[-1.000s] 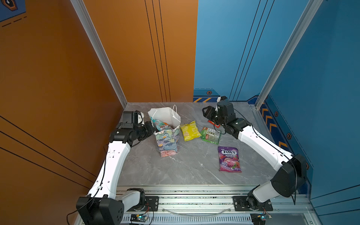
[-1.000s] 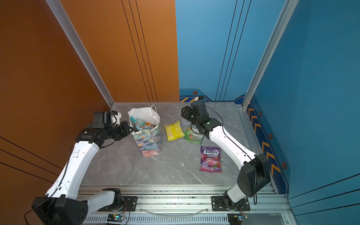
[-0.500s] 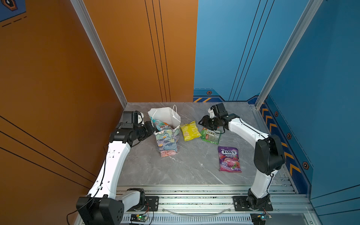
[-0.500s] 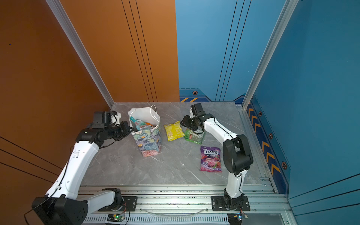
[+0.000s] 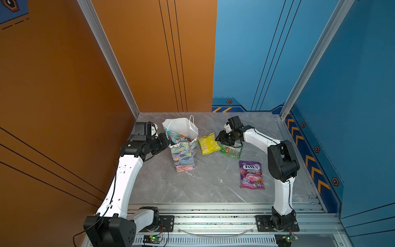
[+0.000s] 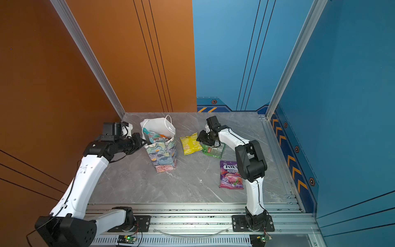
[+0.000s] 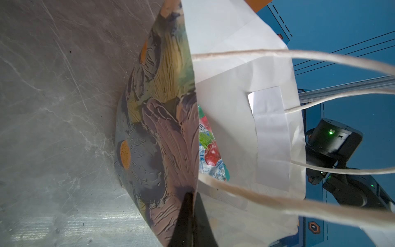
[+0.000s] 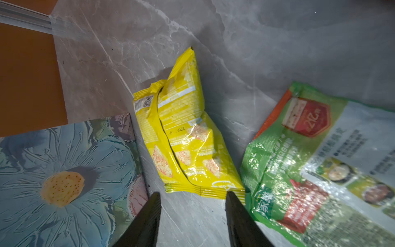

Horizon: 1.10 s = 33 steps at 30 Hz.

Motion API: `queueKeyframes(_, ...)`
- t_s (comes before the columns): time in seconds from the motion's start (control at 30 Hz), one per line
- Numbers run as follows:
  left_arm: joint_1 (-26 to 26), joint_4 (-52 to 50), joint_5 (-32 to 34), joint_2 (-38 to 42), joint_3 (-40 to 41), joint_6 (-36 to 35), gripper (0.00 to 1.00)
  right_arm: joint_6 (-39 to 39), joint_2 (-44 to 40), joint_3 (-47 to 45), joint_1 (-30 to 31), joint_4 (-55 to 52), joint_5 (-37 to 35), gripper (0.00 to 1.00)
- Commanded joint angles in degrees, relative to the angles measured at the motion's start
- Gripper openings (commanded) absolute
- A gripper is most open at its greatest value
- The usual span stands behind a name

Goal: Place the snacks into the paper bag
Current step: Pick up the snack at the center of the table.

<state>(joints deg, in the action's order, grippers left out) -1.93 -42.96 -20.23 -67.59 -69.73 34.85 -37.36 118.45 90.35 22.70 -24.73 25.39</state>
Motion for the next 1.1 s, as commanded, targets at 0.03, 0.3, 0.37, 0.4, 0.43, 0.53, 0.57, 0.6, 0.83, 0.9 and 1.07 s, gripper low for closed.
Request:
queueKeyframes(0.03, 0.0, 0.9, -1.2, 1.1, 0.8, 0.5, 0.00, 1.2, 3.3, 2.9, -0.4, -1.3, 0.5, 0.51)
queueKeyframes(0.3, 0.0, 0.9, -1.3, 1.5, 0.9, 0.6, 0.00, 1.1, 8.4, 6.6, -0.4, -1.2, 0.8, 0.51)
queueKeyframes(0.37, 0.0, 0.9, -1.4, 1.4, 0.9, 0.7, 0.00, 0.8, 9.5, 7.7, -0.3, -1.2, 1.0, 0.51)
queueKeyframes(0.4, 0.0, 0.9, -1.3, 1.4, 0.9, 0.8, 0.00, 0.6, 10.0, 8.2, -0.3, -1.1, 1.2, 0.51)
queueKeyframes(0.43, 0.0, 0.9, -1.4, 1.4, 0.8, 0.7, 0.00, 0.4, 10.6, 8.6, -0.2, -1.0, 1.4, 0.51)
queueKeyframes(0.53, 0.0, 0.9, -1.4, 1.4, 0.7, 0.8, 0.00, 0.0, 11.9, 9.7, 0.0, -0.9, 1.6, 0.49)
queueKeyframes(0.57, 0.0, 0.9, -1.4, 1.4, 0.6, 0.8, 0.00, -0.2, 12.2, 10.0, 0.0, -0.7, 1.7, 0.49)
queueKeyframes(0.6, 0.0, 0.8, -1.4, 1.3, 0.6, 0.8, 0.00, -0.5, 12.5, 10.0, 0.1, -0.3, 2.0, 0.48)
queueKeyframes(0.83, -0.1, 0.9, -1.4, 0.9, 0.2, 0.8, 0.00, -3.0, 12.1, 9.0, 0.1, 2.9, 3.7, 0.08)
queueKeyframes(0.9, -0.1, 0.8, -1.4, 0.9, 0.3, 0.8, 0.00, -3.5, 10.6, 8.3, 0.0, 4.0, 3.8, 0.00)
queueKeyframes(1.07, 0.0, 0.8, -1.3, 0.8, 0.4, 0.6, 0.00, -4.9, 5.5, 7.1, -0.1, 5.4, 3.5, 0.00)
